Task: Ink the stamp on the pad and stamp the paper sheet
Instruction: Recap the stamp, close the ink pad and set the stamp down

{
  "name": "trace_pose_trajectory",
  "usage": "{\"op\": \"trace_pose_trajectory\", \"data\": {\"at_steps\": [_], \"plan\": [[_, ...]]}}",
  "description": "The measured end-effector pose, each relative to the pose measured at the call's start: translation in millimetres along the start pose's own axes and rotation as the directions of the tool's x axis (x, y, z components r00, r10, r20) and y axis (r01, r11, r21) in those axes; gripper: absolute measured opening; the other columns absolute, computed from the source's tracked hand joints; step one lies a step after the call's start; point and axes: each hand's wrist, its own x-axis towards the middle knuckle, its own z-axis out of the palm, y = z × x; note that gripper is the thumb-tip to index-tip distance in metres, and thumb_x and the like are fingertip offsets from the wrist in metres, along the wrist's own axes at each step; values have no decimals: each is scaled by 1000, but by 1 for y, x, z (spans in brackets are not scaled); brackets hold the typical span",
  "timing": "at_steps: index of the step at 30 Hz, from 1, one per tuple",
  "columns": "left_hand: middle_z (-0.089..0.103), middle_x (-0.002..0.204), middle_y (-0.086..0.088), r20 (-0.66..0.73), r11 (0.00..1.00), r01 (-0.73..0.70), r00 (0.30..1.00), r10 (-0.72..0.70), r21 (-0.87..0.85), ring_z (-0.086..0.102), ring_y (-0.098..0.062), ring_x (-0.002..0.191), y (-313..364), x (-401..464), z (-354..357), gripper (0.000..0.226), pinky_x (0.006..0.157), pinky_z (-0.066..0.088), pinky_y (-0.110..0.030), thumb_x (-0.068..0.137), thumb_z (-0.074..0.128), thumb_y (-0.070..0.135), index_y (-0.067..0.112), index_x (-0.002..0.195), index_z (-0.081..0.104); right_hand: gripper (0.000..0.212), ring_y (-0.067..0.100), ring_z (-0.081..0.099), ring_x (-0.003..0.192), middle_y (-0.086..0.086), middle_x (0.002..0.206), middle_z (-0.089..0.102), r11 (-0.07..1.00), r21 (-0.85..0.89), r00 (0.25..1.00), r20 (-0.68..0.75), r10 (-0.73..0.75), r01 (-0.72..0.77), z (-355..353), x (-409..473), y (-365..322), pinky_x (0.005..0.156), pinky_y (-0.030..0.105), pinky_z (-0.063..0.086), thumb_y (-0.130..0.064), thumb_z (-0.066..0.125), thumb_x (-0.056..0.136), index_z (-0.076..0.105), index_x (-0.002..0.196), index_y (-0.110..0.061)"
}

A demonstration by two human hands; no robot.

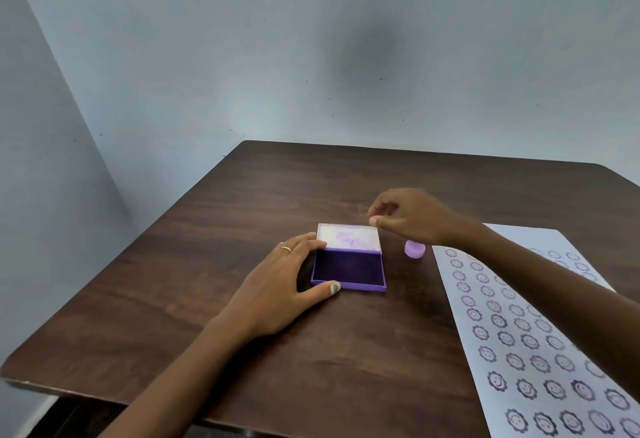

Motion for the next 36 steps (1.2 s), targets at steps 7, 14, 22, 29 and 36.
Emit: {"op": "trace_pose_trajectory", "data": {"at_steps": [7, 14, 22, 29, 36], "plan": [[31, 149, 19, -1, 1000, 8, 1000, -9, -29, 30, 0, 132, -1, 1, -1, 64, 104, 34, -25, 78, 52, 66, 39, 134, 36, 16, 14, 53, 88, 7, 107, 64, 995, -86, 983, 172, 65, -50, 17, 31, -5, 74, 24, 38, -19, 59, 86, 64, 101, -13], [29, 150, 18, 18, 1000, 10, 1000, -9, -15, 30, -2, 133, -1, 2, -3, 65, 106, 37, -31, 79, 51, 65, 40, 136, 35, 14, 11, 53, 80, 1, 94, 61, 994, -60, 977, 189, 99, -90, 13, 32, -6, 66, 22, 38, -20, 56, 88, 64, 96, -12], [28, 150, 17, 9, 1000, 4, 1000, -3, -31, 30, -4, 134, 0, 1, -3, 69, 104, 36, -28, 78, 54, 65, 41, 137, 30, 12, 11, 55, 77, -3, 86, 63, 1000, 14, 996, 87, 18, -19, -3, 20, -18, 61, 16, 39, -17, 56, 88, 66, 90, -12], [36, 148, 20, -3, 991, 39, 999, -40, -128, 37, -4, 132, 1, 1, -3, 102, 105, 32, -27, 72, 63, 65, 39, 146, -2, 10, 6, 56, 73, 2, 90, 67, 992, 129, 1000, -3, 11, -11, -10, 5, -26, 62, 13, 42, -15, 55, 89, 64, 93, -14], [42, 143, 20, -27, 995, 13, 1000, -16, -99, 32, 3, 128, -2, 2, -1, 91, 100, 27, -20, 74, 63, 63, 38, 146, 14, 11, 3, 53, 64, -10, 74, 59, 982, 184, 998, -36, 59, -51, -1, 3, -24, 51, 2, 38, -11, 55, 89, 65, 93, -13]]}}
